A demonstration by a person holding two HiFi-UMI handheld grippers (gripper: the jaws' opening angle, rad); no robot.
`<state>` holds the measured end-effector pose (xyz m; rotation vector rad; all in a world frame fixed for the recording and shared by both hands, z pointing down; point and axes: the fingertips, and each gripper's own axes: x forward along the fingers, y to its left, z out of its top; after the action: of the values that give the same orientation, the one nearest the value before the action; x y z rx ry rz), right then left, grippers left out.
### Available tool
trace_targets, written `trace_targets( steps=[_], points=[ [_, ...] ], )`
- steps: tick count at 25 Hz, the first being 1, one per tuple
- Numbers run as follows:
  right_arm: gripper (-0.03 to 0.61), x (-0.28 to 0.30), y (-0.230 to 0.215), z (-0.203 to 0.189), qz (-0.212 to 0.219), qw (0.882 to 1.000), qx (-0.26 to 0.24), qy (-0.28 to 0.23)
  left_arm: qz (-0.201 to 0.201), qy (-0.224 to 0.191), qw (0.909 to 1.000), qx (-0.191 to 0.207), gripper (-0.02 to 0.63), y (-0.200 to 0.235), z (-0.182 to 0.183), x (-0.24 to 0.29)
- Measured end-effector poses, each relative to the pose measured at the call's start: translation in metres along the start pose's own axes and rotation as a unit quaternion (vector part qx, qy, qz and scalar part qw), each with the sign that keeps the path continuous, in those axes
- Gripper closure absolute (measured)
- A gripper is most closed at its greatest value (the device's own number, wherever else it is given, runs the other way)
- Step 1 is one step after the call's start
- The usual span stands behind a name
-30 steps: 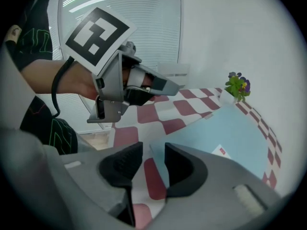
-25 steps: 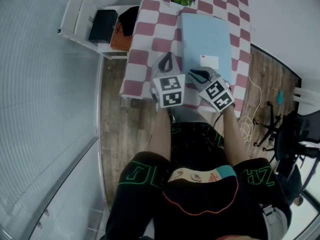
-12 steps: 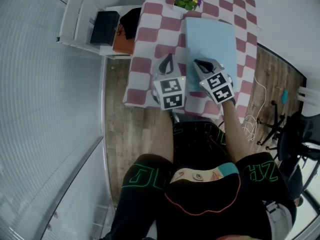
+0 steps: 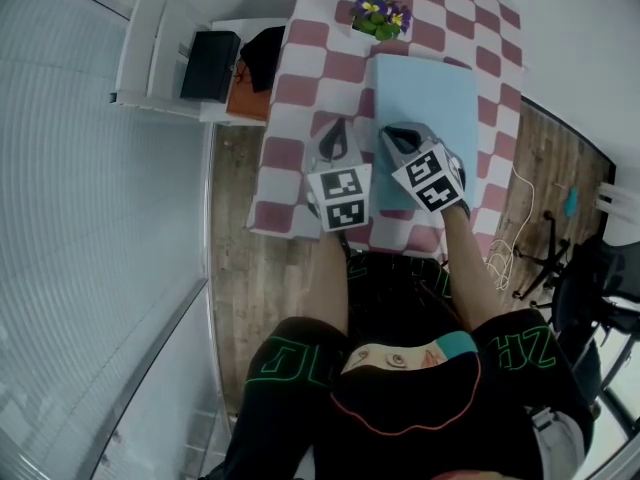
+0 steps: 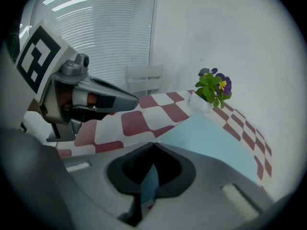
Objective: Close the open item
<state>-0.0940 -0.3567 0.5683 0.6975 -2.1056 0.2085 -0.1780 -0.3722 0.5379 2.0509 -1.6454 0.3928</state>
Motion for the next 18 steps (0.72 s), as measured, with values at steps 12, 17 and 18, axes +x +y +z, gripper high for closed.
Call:
trace_targets(
  steps=[12, 17, 18],
  points=[
    [0.574, 0.004, -0.003, -0.001, 0.077, 0.996, 0.026, 0.048, -0.008, -0.009, 0.9999, 0.010, 0.606, -0.010, 0.009, 0.004],
    [0.574, -0.010, -0.004, 0.004, 0.043, 0.998, 0.047, 0.029, -0.013, -0.025, 0.9994, 0.022, 0.606, -0.015, 0.021, -0.017],
    [0.574, -0.015, -0.005, 0.006, 0.033, 0.998, 0.052, 0.018, -0.014, -0.030, 0.9991, 0.025, 0.606, -0.015, 0.023, -0.022]
  ],
)
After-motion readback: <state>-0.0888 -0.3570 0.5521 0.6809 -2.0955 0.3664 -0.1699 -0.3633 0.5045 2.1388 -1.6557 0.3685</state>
